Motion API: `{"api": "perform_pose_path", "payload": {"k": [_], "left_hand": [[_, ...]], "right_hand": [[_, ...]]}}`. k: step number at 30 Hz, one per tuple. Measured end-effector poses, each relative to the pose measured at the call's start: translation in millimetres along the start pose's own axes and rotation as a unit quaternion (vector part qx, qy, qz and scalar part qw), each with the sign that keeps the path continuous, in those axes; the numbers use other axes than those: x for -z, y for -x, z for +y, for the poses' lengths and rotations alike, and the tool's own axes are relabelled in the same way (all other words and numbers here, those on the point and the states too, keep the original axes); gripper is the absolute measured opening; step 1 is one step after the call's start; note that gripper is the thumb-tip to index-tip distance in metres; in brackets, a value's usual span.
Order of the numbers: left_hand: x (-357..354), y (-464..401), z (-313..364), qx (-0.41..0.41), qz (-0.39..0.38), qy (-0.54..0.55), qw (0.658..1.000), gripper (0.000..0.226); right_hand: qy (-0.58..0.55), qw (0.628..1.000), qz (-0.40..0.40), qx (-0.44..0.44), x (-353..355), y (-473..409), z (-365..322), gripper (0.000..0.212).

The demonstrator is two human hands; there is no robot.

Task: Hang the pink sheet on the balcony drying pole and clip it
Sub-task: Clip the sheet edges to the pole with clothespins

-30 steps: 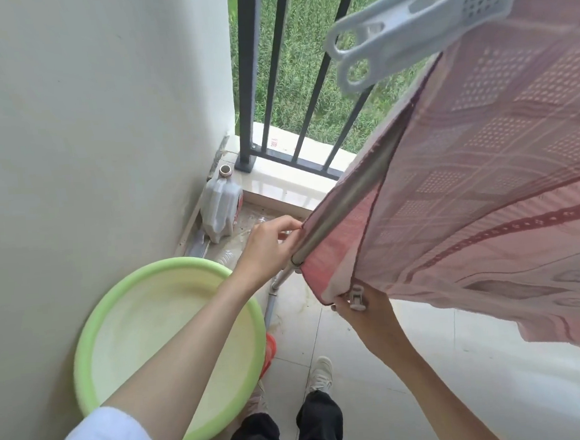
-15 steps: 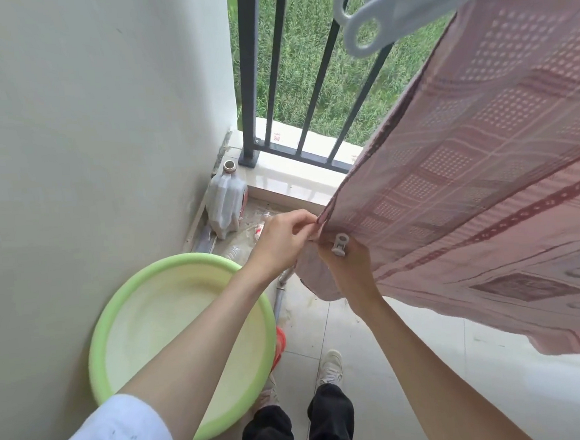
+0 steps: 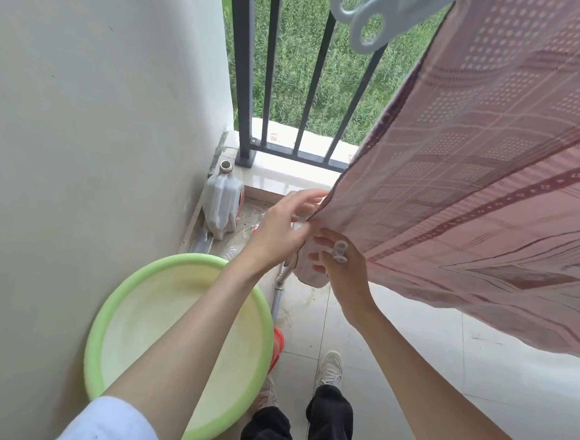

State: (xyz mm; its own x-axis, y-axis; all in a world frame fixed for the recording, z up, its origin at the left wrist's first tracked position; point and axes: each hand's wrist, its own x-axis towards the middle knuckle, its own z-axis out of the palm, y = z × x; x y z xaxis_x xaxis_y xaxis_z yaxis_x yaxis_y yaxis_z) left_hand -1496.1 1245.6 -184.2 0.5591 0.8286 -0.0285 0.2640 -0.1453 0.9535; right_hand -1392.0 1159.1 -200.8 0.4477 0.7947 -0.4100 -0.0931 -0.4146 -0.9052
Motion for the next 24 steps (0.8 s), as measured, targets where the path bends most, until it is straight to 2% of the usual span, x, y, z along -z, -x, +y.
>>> {"api": "perform_pose_path", "payload": {"k": [5, 7, 9, 12, 14, 18, 21, 24], "left_hand": [[-7, -10, 1, 0.023, 0.057, 0.033, 0.998, 0.024], [-6, -14, 3, 0.034, 0.066, 0.040, 0.996, 0.032], [-1, -21, 5, 0.036, 0.057, 0.032, 0.997, 0.042], [5, -28, 7, 0.030, 0.015, 0.029, 0.999, 0.043], [6, -28, 4, 0.028, 0.018, 0.036, 0.999, 0.045], [9, -23, -3, 0.053, 0.068, 0.053, 0.995, 0.028], [14, -22, -6, 0.078, 0.064, 0.065, 0.993, 0.028], [14, -24, -8, 0.082, 0.053, 0.044, 0.994, 0.028]], "right_hand": [[-0.006, 1.000, -0.003, 0.005, 8, 1, 0, 0.037], [-0.004, 1.000, -0.012, -0.007, 10, 2, -1, 0.023], [-0.001, 0.998, -0.044, -0.037, 9, 6, -2, 0.001], [0.024, 0.994, -0.078, -0.073, 4, 11, 3, 0.026], [-0.018, 0.993, -0.068, -0.098, 1, 13, 6, 0.032], [-0.159, 0.977, -0.042, -0.137, 3, 10, 9, 0.030], [-0.142, 0.984, -0.026, -0.101, 2, 9, 12, 0.044], [-0.151, 0.983, 0.005, -0.107, -3, 14, 10, 0.034]]}}
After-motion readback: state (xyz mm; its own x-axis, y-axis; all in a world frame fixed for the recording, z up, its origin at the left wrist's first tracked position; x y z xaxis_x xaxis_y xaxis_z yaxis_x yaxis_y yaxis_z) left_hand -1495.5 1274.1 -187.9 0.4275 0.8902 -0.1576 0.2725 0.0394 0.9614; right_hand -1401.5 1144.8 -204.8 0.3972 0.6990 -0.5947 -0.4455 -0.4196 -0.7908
